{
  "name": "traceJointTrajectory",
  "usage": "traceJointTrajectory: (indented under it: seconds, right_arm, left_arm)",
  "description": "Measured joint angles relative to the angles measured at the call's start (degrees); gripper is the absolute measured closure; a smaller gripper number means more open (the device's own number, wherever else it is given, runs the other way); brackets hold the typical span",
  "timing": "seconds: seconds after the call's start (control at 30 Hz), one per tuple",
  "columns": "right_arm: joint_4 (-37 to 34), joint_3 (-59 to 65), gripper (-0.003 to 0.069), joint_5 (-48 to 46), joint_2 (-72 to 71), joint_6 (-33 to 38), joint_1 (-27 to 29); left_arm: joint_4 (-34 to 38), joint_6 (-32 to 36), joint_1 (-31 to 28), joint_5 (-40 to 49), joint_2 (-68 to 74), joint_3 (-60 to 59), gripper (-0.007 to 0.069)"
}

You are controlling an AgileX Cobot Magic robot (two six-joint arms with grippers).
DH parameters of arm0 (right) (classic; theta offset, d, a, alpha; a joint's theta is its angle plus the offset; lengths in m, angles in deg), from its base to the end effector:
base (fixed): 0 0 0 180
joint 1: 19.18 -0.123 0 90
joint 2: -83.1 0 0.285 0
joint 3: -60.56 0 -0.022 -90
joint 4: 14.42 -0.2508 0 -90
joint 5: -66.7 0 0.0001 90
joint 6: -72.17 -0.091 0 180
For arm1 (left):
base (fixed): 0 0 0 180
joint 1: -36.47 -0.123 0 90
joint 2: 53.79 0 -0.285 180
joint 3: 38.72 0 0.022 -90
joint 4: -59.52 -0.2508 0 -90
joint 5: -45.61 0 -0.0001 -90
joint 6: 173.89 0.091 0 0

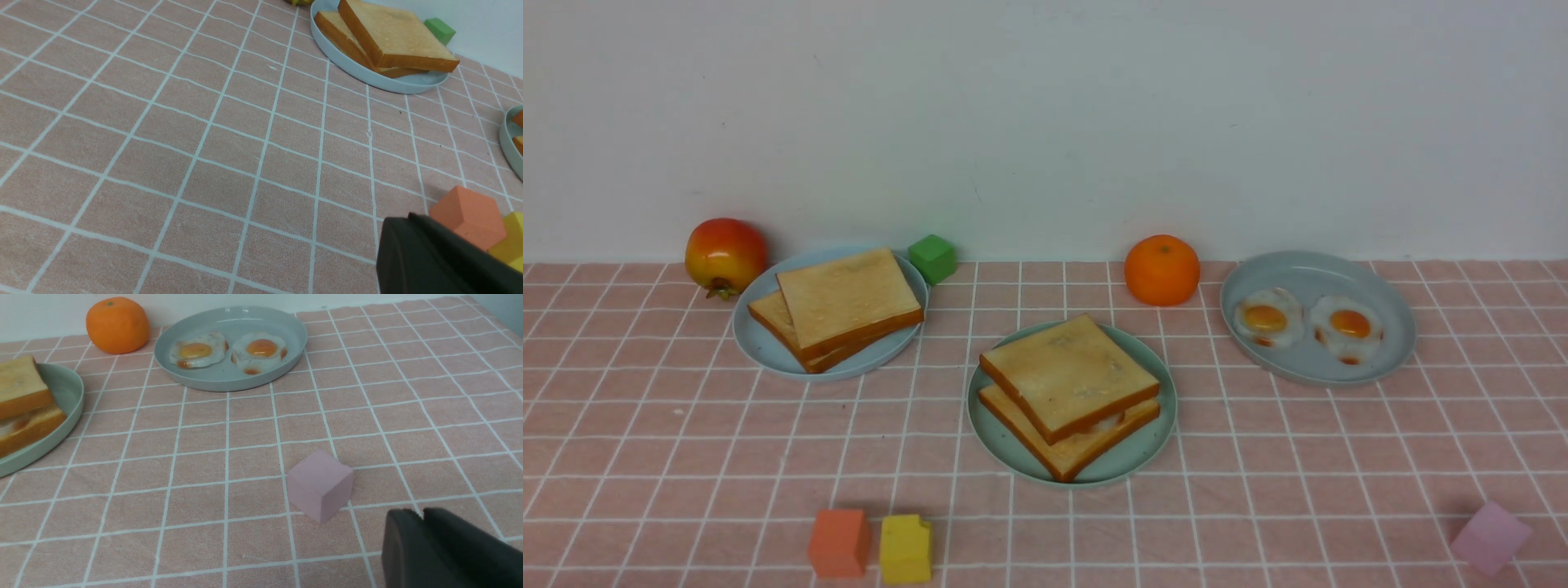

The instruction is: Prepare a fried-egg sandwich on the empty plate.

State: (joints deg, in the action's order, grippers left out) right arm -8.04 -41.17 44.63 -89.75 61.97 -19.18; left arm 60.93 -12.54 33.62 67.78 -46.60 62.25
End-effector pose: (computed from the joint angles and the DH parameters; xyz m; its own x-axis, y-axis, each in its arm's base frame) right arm 0.0522 -0.0038 0.1732 -0.2947 0.0746 -0.9527 0.0620 0.9963 0.0589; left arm 0.0523 0.0018 0.1684 -0.2821 -0.3557 -0.8910 -0.1460 0.9338 -0.3266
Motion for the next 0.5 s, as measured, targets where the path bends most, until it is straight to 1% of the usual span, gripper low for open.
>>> traceJointTrajectory:
  seconds: [0.5]
  right_arm:
    - [0.0, 0.0, 0.0557, 0.0, 0.0, 0.0, 0.0]
  left_arm:
    - [0.0, 0.0, 0.0, 0.0, 0.0, 0.0, 0.062]
